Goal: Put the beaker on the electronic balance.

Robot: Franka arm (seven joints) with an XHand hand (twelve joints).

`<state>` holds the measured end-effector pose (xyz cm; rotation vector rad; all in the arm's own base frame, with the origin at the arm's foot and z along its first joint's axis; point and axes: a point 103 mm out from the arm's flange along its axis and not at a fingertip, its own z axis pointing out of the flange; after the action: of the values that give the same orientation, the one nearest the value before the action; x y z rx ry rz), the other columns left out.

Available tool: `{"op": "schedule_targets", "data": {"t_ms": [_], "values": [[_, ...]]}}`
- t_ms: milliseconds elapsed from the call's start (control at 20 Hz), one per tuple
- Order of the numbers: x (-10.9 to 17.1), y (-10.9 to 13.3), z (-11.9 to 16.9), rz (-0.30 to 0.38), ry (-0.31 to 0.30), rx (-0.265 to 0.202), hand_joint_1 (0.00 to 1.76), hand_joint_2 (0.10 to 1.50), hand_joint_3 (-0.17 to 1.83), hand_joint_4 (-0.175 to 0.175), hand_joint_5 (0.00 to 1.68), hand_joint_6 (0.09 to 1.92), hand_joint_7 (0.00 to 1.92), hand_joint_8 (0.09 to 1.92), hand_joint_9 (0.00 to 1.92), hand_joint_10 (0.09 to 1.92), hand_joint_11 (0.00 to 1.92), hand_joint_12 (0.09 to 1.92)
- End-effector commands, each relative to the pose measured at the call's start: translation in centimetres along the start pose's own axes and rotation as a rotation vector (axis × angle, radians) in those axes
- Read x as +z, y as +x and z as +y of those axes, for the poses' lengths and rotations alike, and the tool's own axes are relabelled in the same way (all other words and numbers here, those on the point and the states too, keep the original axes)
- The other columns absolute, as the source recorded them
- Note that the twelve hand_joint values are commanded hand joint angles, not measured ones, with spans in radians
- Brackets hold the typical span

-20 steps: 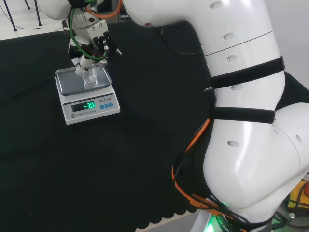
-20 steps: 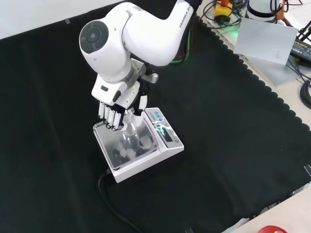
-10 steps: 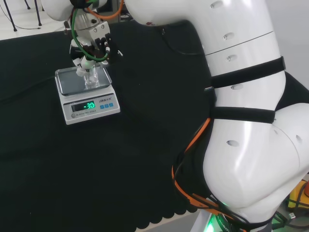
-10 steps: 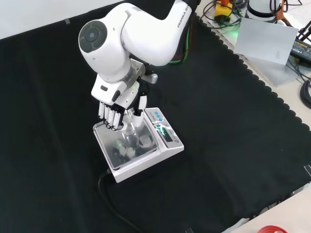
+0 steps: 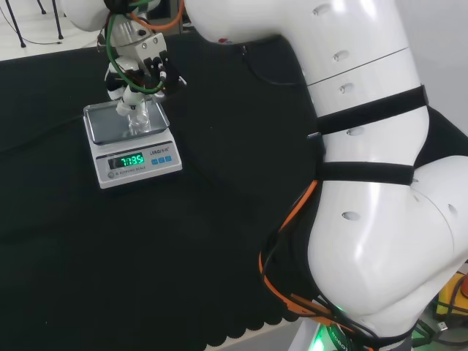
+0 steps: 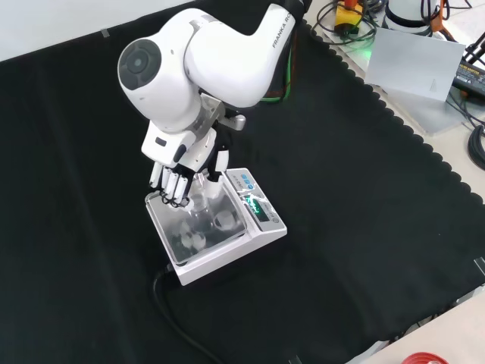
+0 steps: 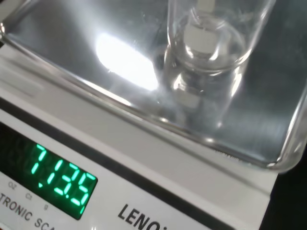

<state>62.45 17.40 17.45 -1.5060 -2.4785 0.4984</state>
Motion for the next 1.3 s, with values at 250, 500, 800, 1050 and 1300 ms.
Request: {"op": "schedule_targets", "data": {"t_ms": [250,500,800,1050,1300], "values": [[-1.1,-0.4,-0.7,0.013,0.052,-0.009,0.73,0.90,-0.17,-0.070,0.21,0.62,0.14,0.79,0.28,0.90,0.07,1.46],[-2.0,-0.3,-2.7,-0.013,0.066,-0.021,0.72,0.89,-0.17,-0.070,0.22,0.57,0.13,0.78,0.27,0.90,0.05,1.47],[-3.4,-0.7,-6.2,-0.046,0.068,-0.002,0.70,0.89,-0.17,-0.068,0.23,0.53,0.10,0.77,0.24,0.90,0.01,1.48],[-4.5,-0.3,-10.2,-0.070,0.021,0.003,0.69,0.89,-0.17,-0.067,0.23,0.52,0.10,0.77,0.23,0.90,0.00,1.48],[-6.6,-0.6,-13.6,-0.088,-0.026,0.035,0.69,0.90,-0.17,-0.067,0.23,0.51,0.11,0.77,0.24,0.90,0.00,1.48]]}}
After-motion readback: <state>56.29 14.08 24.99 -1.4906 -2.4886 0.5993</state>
